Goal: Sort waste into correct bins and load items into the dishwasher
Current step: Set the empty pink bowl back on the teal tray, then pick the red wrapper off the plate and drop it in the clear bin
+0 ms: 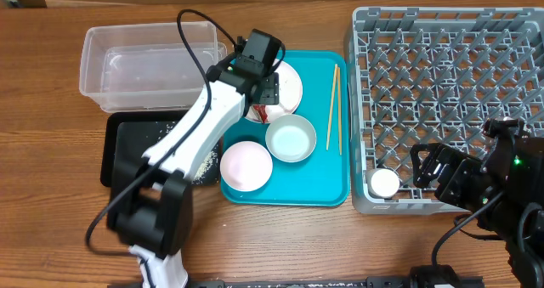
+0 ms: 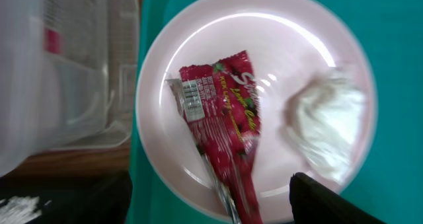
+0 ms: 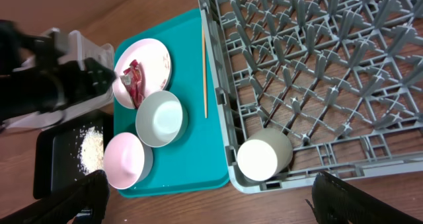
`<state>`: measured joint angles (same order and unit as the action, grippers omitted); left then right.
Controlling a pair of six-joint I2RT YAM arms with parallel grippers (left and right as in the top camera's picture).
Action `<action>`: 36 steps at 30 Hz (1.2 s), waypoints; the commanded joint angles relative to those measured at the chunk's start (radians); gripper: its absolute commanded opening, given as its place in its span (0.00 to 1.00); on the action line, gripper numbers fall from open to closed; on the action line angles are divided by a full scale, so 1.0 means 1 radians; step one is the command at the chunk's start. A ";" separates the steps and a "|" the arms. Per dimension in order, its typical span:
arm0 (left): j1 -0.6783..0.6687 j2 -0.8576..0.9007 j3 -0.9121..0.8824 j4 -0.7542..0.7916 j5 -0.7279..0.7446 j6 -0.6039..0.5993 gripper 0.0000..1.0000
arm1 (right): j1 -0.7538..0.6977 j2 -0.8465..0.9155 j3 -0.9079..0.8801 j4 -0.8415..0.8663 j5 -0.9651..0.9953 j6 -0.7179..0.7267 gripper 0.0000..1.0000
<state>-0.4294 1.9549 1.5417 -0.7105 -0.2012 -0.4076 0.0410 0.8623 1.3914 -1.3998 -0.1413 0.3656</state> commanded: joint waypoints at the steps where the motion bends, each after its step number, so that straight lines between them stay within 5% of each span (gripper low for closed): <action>1: 0.008 0.104 0.010 0.033 0.107 0.024 0.78 | 0.005 -0.003 0.008 0.002 0.006 0.006 1.00; 4: 0.004 0.166 0.010 0.051 0.129 0.023 0.68 | 0.005 -0.003 0.008 0.002 0.006 0.006 1.00; 8: -0.004 0.209 0.010 0.041 0.130 0.024 0.09 | 0.005 -0.003 0.008 0.002 0.006 0.006 1.00; 9: -0.004 0.206 0.017 0.029 0.128 0.023 0.04 | 0.005 -0.003 0.008 0.002 0.006 0.006 1.00; 19: 0.007 0.035 0.212 -0.213 -0.002 0.024 0.04 | 0.005 -0.003 0.008 0.002 0.006 0.006 1.00; 27: 0.116 -0.043 0.220 -0.224 -0.206 0.017 0.04 | 0.005 -0.003 0.008 0.002 0.006 0.006 1.00; 31: 0.228 0.000 0.220 -0.214 -0.161 -0.033 0.07 | 0.005 -0.003 0.008 -0.001 0.006 0.006 1.00; 32: 0.259 0.020 0.220 -0.204 -0.136 -0.034 0.16 | 0.005 -0.003 0.008 -0.001 0.006 0.006 1.00; 33: 0.284 0.039 0.220 -0.192 -0.097 -0.032 0.33 | 0.005 -0.003 0.008 -0.001 0.006 0.006 1.00; 35: 0.325 0.076 0.221 -0.161 0.041 0.029 0.84 | 0.005 -0.003 0.008 -0.002 0.006 0.006 1.00; 36: 0.337 0.085 0.221 -0.152 0.108 0.072 0.94 | 0.005 -0.003 0.008 -0.002 0.006 0.006 1.00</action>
<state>-0.1337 1.9831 1.7588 -0.8783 -0.2779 -0.4053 0.0410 0.8623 1.3914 -1.4055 -0.1406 0.3664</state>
